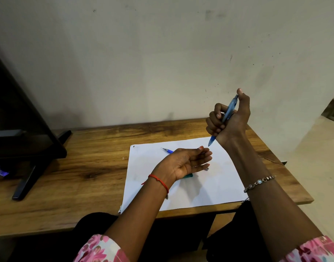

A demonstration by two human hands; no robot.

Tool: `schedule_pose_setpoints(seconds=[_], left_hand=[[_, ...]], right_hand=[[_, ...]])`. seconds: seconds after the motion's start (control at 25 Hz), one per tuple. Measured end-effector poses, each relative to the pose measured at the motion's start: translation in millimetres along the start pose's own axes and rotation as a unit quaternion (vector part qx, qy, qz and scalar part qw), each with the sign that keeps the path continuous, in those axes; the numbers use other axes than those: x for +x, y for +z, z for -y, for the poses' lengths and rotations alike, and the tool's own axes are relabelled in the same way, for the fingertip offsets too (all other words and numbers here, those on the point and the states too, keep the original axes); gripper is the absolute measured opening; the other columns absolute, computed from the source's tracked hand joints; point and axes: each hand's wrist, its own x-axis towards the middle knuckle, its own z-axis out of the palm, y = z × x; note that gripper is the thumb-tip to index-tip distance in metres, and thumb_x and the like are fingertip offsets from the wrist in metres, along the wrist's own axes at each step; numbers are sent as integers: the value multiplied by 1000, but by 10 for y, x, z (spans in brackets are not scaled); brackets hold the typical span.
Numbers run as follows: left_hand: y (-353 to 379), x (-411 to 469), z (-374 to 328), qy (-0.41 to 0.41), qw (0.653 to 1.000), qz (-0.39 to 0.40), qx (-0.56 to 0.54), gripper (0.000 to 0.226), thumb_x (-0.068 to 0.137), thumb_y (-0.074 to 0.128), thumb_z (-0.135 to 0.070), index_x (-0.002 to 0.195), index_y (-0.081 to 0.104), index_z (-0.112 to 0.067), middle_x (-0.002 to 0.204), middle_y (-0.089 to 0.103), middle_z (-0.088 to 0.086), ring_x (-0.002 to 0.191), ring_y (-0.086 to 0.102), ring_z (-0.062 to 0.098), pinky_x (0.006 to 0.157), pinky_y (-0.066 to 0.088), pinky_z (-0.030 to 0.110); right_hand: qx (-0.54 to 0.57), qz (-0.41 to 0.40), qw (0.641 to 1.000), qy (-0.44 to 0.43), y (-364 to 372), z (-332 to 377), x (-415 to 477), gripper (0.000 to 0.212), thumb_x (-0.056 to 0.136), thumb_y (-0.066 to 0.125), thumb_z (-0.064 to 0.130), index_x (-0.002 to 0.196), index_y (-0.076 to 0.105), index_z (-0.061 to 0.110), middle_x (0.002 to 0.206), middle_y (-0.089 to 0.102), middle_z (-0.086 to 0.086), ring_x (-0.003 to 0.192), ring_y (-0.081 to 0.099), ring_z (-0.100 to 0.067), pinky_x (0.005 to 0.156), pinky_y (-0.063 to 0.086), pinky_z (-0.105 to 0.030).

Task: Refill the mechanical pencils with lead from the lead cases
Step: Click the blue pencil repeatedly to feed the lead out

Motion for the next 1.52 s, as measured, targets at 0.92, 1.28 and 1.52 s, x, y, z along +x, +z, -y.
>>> schedule_pose_setpoints(seconds=[0.92,1.28,1.52], left_hand=[[9,15,-3,-6,1000,-11,-1,18,92,53,-13,84,65,-3,70,72,7,69,68,16,81,53,33],[5,7,-1,-4,1000,-10,-2,18,92,52,-12,83,66,-3,70,72,7,72,67,17,83,52,34],[4,6,-5,-6,1000,-12,0,18,92,52,-12,85,65,-3,71,72,7,77,66,18,82,52,34]], right_hand=[[-32,8,999,6,16,-34,31,70,89,27,59,41,42,11,33,26,3,32,19,-10,43,15,-17],[-31,19,999,12,12,-42,14,70,87,28,64,48,48,10,34,25,3,32,17,-10,45,12,-19],[-26,26,999,12,19,-30,10,67,88,28,60,49,48,10,34,24,3,31,17,-10,43,14,-16]])
